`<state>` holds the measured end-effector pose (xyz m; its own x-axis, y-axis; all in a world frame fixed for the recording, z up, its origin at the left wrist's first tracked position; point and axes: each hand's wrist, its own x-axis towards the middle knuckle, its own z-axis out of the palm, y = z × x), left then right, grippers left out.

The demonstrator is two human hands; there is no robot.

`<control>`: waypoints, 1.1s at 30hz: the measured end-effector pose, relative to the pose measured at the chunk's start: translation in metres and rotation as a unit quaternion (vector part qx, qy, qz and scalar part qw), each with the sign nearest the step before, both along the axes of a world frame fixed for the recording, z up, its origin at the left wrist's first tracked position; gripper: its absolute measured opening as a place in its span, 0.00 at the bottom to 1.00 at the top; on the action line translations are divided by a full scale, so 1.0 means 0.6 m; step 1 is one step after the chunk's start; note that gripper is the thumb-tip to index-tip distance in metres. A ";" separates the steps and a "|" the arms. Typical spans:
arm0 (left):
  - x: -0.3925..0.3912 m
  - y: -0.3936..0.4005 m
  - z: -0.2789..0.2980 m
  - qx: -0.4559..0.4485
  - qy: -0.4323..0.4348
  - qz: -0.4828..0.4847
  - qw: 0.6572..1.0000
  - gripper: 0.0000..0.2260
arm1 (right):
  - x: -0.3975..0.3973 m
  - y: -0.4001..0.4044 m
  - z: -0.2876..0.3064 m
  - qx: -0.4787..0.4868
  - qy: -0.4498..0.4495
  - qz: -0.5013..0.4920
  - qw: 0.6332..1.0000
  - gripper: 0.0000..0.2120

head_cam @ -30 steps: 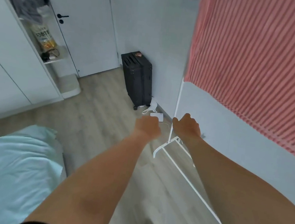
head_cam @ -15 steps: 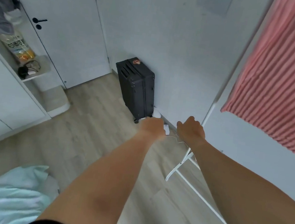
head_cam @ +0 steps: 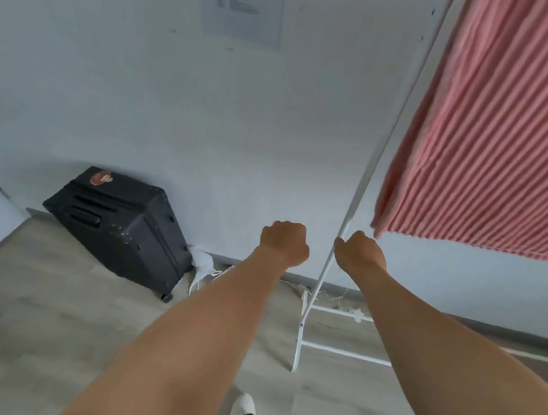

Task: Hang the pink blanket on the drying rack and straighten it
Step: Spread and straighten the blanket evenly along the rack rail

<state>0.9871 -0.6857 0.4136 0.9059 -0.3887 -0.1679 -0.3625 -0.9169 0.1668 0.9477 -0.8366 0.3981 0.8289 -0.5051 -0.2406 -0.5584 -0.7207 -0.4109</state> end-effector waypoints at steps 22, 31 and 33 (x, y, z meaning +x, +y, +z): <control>0.307 -0.181 0.184 -0.035 -0.053 -0.440 0.896 0.09 | 0.058 -0.026 0.153 -0.041 -0.056 -0.416 0.907 0.11; 0.314 -0.233 0.444 -0.416 0.001 -0.451 0.790 0.15 | 0.109 0.009 0.430 -0.166 -0.342 -0.511 0.771 0.17; 0.296 -0.237 0.502 -0.519 0.081 -0.435 0.732 0.15 | 0.123 0.017 0.488 -0.176 -0.404 -0.496 0.749 0.15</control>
